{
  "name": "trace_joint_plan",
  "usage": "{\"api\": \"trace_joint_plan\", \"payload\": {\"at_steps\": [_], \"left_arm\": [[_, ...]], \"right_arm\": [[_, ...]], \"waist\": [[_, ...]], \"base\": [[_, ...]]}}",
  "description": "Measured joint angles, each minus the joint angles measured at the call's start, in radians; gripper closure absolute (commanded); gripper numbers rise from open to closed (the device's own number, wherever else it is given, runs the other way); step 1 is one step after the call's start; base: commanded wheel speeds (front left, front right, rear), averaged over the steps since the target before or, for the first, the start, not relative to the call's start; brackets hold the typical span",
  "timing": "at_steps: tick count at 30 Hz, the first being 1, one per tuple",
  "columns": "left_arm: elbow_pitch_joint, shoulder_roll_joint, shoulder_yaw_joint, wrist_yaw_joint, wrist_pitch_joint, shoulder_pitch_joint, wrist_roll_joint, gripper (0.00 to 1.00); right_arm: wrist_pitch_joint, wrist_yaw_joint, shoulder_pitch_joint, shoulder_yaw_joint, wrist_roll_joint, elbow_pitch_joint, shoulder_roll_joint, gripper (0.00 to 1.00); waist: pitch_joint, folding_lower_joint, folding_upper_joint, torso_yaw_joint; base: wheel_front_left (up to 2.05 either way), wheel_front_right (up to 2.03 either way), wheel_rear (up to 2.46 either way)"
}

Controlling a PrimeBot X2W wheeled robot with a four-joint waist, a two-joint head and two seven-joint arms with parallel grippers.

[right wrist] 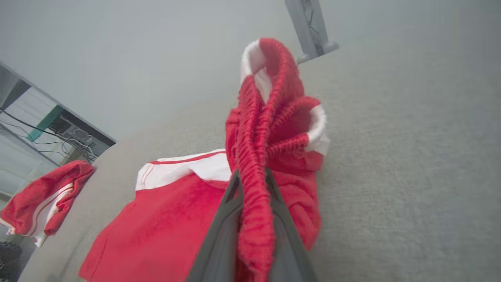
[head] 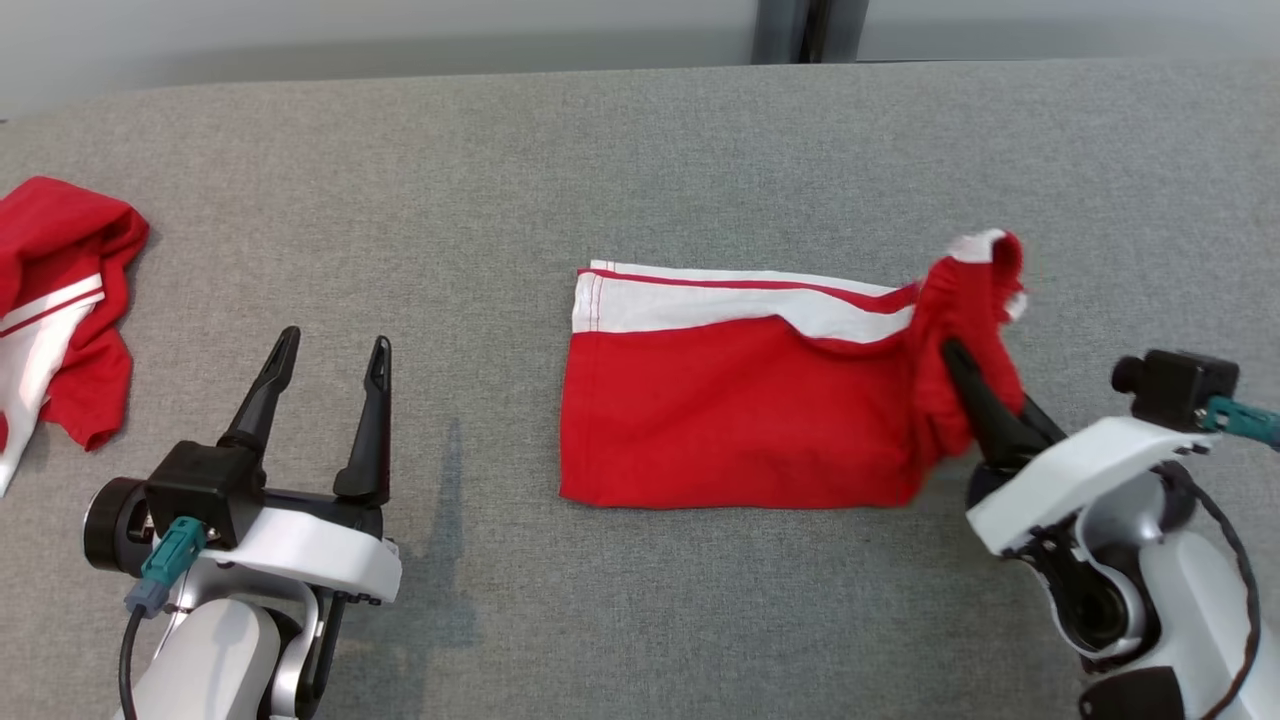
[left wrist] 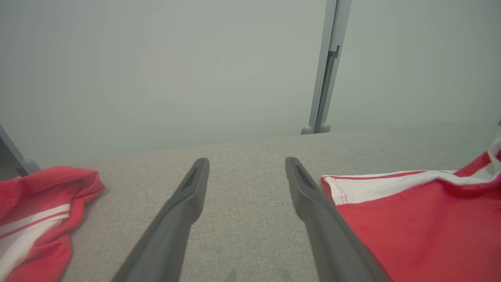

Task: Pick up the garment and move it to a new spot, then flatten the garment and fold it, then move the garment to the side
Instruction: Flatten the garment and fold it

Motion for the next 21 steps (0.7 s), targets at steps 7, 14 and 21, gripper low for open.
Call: {"api": "trace_joint_plan", "payload": {"at_steps": [7, 14, 21], "left_arm": [[0.0, -0.008, -0.017, -0.003, 0.0, -0.007, 0.0, 0.0], [0.019, -0.029, -0.036, -0.012, -0.004, -0.025, -0.006, 0.0], [0.046, -0.048, -0.048, -0.021, -0.013, -0.029, -0.007, 0.0]], "right_arm": [[0.032, 0.0, -0.066, 0.162, 0.019, -0.091, 0.031, 1.0], [0.027, 0.0, -0.135, 0.294, 0.003, 0.001, 0.055, 1.0], [-0.029, 0.0, -0.183, 0.36, -0.008, 0.137, 0.063, 0.55]], "waist": [[0.006, 0.0, 0.0, 0.026], [0.014, 0.0, 0.0, 0.074], [0.024, 0.0, 0.0, 0.109]], "base": [[0.0, 0.0, 0.0], [0.0, 0.0, 0.0], [0.0, 0.0, 0.0]]}}
